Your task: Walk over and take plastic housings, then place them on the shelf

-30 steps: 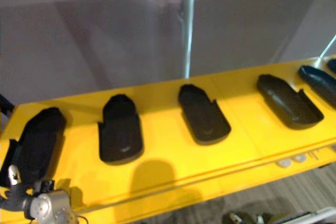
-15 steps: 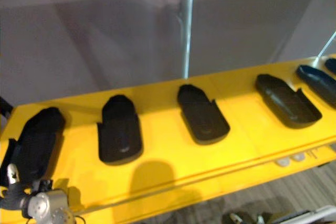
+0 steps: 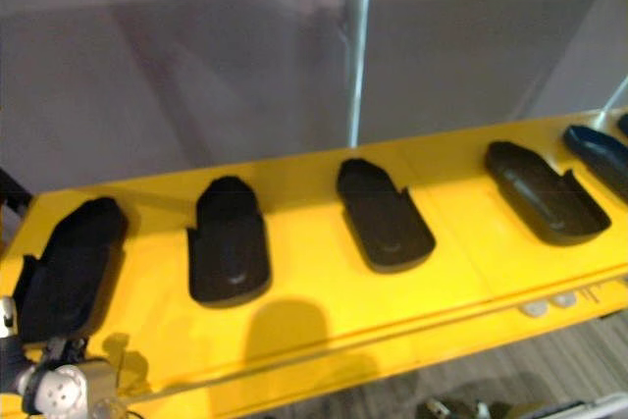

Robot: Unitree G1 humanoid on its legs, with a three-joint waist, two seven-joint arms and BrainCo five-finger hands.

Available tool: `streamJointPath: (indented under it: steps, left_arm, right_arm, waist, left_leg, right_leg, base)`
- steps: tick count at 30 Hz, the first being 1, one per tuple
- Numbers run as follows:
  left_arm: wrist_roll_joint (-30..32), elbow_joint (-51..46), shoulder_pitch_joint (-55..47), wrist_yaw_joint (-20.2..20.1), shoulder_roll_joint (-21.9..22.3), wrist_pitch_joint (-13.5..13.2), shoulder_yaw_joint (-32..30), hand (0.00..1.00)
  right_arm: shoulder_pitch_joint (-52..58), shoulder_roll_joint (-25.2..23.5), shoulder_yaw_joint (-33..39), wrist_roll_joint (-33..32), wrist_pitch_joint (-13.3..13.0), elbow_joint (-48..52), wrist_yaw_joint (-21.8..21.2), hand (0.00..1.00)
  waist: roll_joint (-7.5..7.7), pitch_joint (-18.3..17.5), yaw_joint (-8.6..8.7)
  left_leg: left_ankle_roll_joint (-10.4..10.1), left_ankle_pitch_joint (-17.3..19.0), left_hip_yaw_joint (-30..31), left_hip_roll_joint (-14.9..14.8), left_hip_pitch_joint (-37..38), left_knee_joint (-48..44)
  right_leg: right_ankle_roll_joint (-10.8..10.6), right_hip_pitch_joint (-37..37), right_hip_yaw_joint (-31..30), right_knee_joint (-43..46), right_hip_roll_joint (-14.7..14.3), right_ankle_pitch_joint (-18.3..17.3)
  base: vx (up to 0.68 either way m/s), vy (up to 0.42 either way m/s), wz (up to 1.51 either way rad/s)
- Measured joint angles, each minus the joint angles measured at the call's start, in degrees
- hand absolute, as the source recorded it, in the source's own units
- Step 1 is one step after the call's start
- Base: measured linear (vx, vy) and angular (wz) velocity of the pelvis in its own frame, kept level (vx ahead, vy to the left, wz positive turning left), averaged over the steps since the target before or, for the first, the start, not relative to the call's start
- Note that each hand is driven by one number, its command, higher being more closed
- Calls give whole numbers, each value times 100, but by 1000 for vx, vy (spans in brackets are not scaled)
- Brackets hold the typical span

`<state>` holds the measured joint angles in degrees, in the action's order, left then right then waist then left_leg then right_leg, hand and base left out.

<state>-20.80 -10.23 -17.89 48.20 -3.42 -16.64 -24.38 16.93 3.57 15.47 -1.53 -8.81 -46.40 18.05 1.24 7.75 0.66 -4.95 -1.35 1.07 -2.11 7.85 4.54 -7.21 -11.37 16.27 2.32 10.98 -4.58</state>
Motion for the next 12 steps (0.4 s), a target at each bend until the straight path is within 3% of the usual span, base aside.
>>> streamJointPath:
  steps: [4, 7, 10, 12]
  left_arm:
    - [178, 156, -259, -1, 4, 786, -439, 0]
    - [48, 754, -250, -64, -28, 926, -906, 0]
    - [-188, 1934, -257, -234, -106, 1128, -1553, 0]
    - [-534, 2928, -273, -618, -271, 1183, -1838, 0]
  right_arm:
    - [-93, 24, -90, -116, 18, 0, -73, 0]
    - [-84, 65, -84, -130, 61, -5, -113, 0]
    - [-97, 135, -27, -258, 139, -12, -201, 0]
    - [-135, 162, 167, -353, 295, -98, -227, 0]
  waist:
    - [-30, 4, -81]
    - [-70, -18, -137]
    - [-113, -21, -172]
    - [-167, 14, -203]
  left_leg:
    - [-5, -3, 112, 2, -6, 0]
    - [-10, -6, 169, 13, -66, 0]
    - [-15, -8, 242, 20, -105, 1]
    - [-15, -7, 292, 22, -127, 2]
  right_leg:
    - [10, -61, 110, 13, -3, -73]
    - [3, -60, 212, 26, 4, -122]
    - [-4, -62, 281, 25, 4, -139]
    - [-27, -77, 349, 31, 4, -149]
  base:
    - [-2, -24, 15]
    - [0, -24, 18]
    - [25, -24, 13]
    - [26, -18, 11]
